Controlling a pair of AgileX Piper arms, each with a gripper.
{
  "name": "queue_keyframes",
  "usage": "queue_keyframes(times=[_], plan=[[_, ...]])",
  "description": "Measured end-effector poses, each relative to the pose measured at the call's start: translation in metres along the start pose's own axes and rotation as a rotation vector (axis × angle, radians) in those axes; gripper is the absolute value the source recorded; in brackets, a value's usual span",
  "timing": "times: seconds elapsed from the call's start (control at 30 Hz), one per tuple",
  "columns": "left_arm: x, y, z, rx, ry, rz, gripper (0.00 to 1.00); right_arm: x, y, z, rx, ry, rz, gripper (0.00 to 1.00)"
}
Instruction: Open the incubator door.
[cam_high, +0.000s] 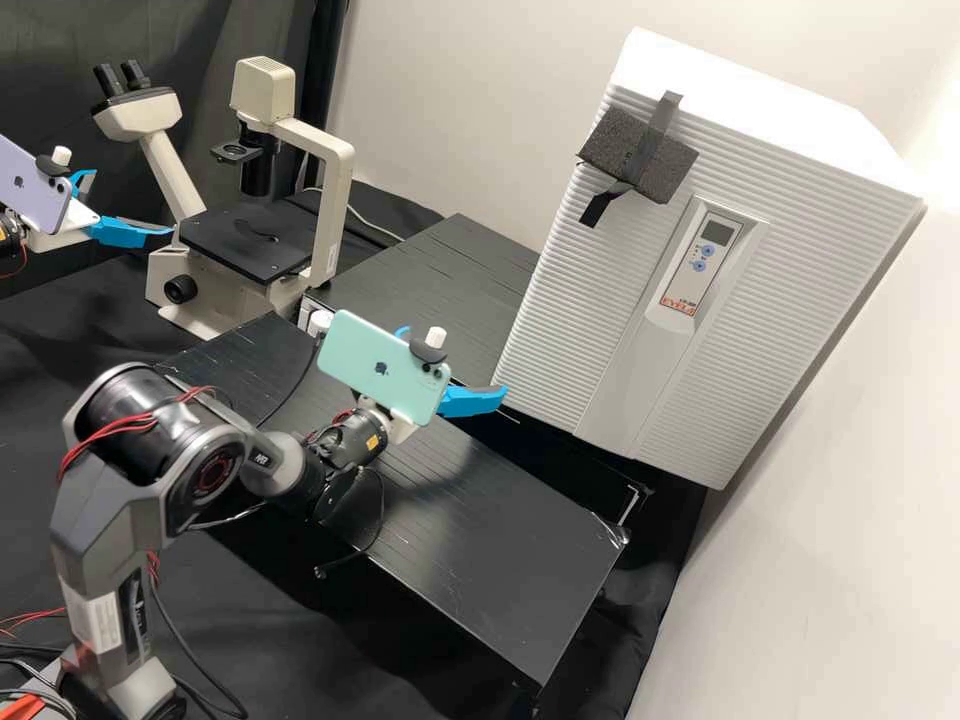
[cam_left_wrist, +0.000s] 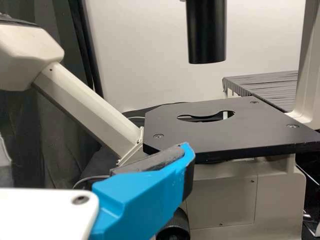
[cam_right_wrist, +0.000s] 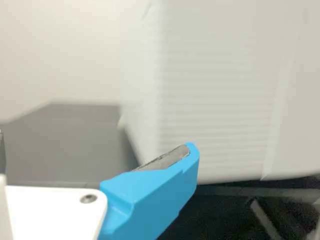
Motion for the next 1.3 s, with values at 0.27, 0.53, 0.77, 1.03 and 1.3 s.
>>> queue_keyframes(times=[0.27, 0.53, 0.77, 1.03, 1.3], plan=[[0.0, 0.0, 0.0, 0.0, 0.0, 0.0, 1.0, 0.01, 0.052, -0.029, 0.036, 0.079, 0.177, 1.0], [0.0, 0.0, 0.0, 0.0, 0.0, 0.0, 1.0, 0.028, 0.074, -0.043, 0.03, -0.006, 0.228, 1.0], [0.0, 0.0, 0.0, 0.0, 0.0, 0.0, 1.0, 0.036, 0.078, -0.065, -0.018, -0.056, 0.29, 1.0], [0.0, 0.0, 0.0, 0.0, 0.0, 0.0, 1.0, 0.041, 0.082, -0.083, -0.072, -0.061, 0.306, 1.0], [0.0, 0.0, 0.0, 0.0, 0.0, 0.0, 1.0, 0.046, 0.083, -0.081, -0.051, -0.089, 0.304, 1.0]])
